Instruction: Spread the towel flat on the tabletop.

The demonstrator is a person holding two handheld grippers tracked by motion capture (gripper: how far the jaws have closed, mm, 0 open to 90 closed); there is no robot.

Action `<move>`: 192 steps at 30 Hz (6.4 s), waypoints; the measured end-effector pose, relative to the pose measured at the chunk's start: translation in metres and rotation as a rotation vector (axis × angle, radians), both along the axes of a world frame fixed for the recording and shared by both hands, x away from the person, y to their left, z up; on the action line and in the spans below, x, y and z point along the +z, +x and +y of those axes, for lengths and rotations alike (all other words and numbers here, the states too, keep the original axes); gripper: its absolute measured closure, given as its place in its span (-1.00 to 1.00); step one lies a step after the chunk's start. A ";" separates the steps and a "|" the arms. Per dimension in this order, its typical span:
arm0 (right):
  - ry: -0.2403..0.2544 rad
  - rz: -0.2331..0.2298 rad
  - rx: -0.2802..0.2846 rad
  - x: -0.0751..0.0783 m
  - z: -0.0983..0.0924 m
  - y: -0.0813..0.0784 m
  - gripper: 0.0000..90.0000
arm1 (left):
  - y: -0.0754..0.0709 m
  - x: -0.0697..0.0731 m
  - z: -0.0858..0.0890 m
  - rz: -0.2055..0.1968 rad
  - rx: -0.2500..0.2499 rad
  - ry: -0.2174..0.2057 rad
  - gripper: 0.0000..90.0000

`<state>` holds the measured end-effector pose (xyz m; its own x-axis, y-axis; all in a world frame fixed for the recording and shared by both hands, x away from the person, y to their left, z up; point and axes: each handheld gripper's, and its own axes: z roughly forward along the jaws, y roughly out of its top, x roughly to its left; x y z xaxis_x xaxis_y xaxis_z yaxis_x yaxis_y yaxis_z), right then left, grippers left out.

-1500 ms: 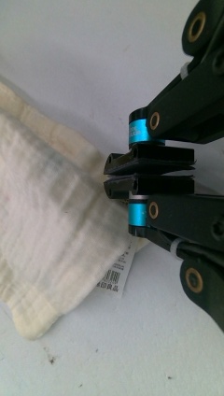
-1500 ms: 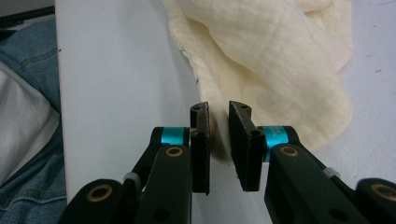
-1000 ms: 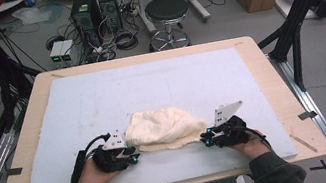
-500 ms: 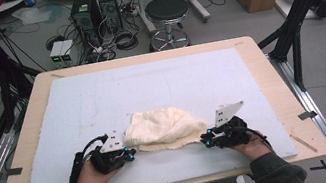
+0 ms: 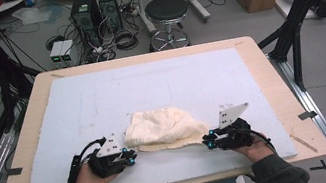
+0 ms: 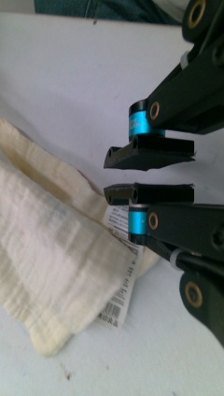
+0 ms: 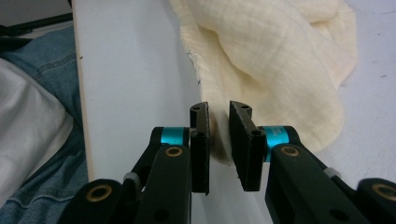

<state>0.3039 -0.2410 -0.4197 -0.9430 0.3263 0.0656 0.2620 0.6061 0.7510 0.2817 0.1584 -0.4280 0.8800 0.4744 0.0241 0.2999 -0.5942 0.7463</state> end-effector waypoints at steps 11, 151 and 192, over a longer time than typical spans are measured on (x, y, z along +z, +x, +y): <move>-0.015 0.011 0.005 -0.007 0.003 0.010 0.74 | 0.021 -0.009 -0.016 0.004 0.054 0.036 0.37; -0.089 0.104 -0.265 -0.001 0.031 0.142 0.89 | 0.112 -0.002 0.031 -0.005 0.473 -0.076 0.95; -0.113 0.092 -0.480 -0.013 0.038 0.188 0.81 | 0.148 -0.010 0.021 0.071 0.464 -0.052 0.77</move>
